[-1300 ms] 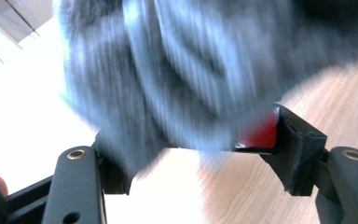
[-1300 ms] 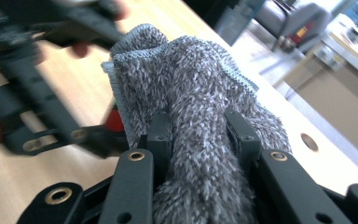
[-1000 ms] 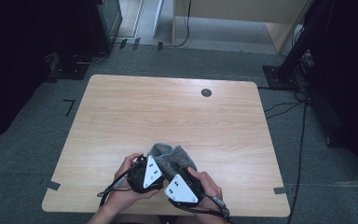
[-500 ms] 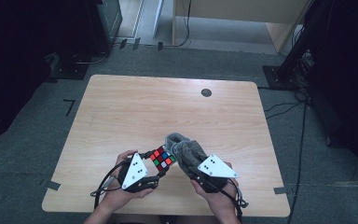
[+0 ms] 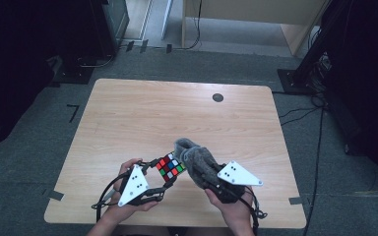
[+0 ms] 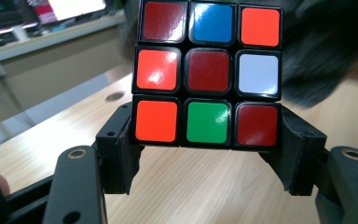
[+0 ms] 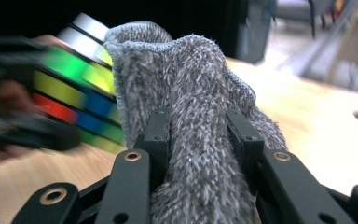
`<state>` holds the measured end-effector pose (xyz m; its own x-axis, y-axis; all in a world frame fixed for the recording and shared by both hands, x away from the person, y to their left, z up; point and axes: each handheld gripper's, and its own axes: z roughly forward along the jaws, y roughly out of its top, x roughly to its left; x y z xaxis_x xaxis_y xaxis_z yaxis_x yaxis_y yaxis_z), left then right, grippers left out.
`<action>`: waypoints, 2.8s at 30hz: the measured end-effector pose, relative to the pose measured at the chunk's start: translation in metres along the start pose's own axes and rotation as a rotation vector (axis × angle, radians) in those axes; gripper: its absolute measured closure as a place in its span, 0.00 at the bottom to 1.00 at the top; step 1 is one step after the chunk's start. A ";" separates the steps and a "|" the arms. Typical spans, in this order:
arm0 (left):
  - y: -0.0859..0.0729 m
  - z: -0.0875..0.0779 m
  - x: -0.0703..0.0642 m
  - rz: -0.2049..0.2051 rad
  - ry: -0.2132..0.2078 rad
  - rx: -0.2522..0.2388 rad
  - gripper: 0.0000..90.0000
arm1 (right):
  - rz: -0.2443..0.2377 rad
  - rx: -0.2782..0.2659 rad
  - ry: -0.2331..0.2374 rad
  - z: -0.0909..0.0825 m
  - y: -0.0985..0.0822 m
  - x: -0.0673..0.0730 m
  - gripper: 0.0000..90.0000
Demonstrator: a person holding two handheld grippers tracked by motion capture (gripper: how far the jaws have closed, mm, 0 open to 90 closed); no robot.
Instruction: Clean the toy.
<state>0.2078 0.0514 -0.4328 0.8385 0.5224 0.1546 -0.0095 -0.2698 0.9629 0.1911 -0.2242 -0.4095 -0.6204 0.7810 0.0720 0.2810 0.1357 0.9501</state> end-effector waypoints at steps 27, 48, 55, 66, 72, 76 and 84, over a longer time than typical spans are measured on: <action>-0.003 -0.009 0.020 -0.194 -0.134 -0.104 0.39 | 0.084 -0.018 0.165 0.008 -0.010 0.004 0.73; -0.005 -0.014 0.029 -0.243 -0.135 -0.135 0.39 | 0.037 0.018 0.195 0.019 -0.015 0.023 0.73; -0.004 -0.011 0.023 -0.224 -0.145 -0.124 0.39 | 0.074 -0.030 0.178 0.013 -0.013 0.020 0.73; -0.006 -0.008 0.022 -0.222 -0.151 -0.110 0.39 | 0.087 -0.057 0.160 0.009 -0.012 0.013 0.73; -0.005 -0.012 0.027 -0.249 -0.147 -0.131 0.39 | 0.061 0.091 0.257 0.028 -0.022 0.021 0.72; -0.006 -0.011 0.026 -0.244 -0.148 -0.124 0.39 | 0.088 0.022 0.203 0.019 -0.017 0.016 0.73; -0.006 -0.011 0.026 -0.242 -0.148 -0.119 0.39 | 0.071 0.014 0.201 0.020 -0.019 0.021 0.73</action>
<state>0.2239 0.0752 -0.4323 0.8943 0.4343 -0.1081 0.1439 -0.0503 0.9883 0.1875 -0.1979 -0.4320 -0.7319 0.6518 0.1988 0.3385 0.0946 0.9362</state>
